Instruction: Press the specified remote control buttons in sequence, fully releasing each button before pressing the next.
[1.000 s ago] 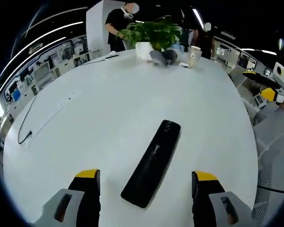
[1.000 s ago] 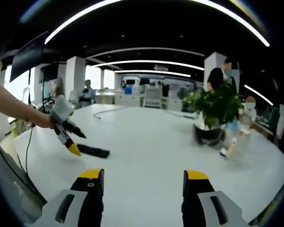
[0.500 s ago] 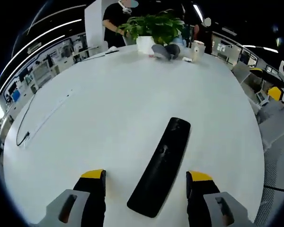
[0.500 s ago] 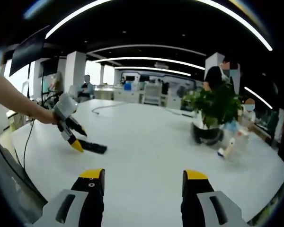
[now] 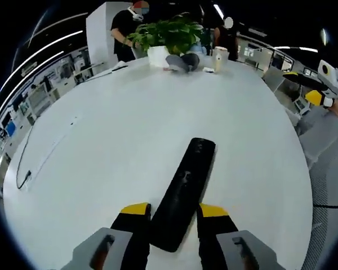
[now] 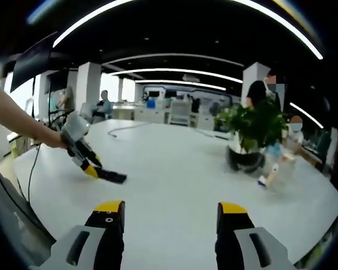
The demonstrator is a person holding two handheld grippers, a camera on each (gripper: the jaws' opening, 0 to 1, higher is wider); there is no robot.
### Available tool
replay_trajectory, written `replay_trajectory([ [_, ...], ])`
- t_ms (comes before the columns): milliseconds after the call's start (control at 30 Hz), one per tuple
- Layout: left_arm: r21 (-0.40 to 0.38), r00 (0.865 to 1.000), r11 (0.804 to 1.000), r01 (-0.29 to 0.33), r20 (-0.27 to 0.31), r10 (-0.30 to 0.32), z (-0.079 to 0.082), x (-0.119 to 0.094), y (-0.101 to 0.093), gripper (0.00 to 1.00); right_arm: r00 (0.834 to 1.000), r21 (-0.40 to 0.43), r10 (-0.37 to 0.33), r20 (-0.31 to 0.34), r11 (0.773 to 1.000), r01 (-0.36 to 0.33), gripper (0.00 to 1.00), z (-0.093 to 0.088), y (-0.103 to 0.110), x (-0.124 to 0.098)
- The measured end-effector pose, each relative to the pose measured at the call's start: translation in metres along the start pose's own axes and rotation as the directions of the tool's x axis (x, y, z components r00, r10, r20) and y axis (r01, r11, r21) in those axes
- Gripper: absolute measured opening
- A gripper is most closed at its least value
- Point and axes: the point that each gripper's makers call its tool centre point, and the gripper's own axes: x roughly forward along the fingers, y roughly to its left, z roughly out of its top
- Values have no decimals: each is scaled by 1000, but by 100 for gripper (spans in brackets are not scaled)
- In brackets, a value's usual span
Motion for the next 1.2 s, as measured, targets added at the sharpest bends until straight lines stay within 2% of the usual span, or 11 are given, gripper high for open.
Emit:
replay_trajectory([
  [233,42,1000,999,29,-11,-29,-1,-1,-4,23,1000,7,5,3,1000,-5,64,0,1,0],
  [600,95,997,992,77,-27,-75,-5,-4,-8,23,1000,9,3,6,1000,-4,64,1,0,0],
  [1200,137,993,985,108,-55,-101,-8,-6,-21,23,1000,5,12,2,1000,-12,62,0,2,0],
])
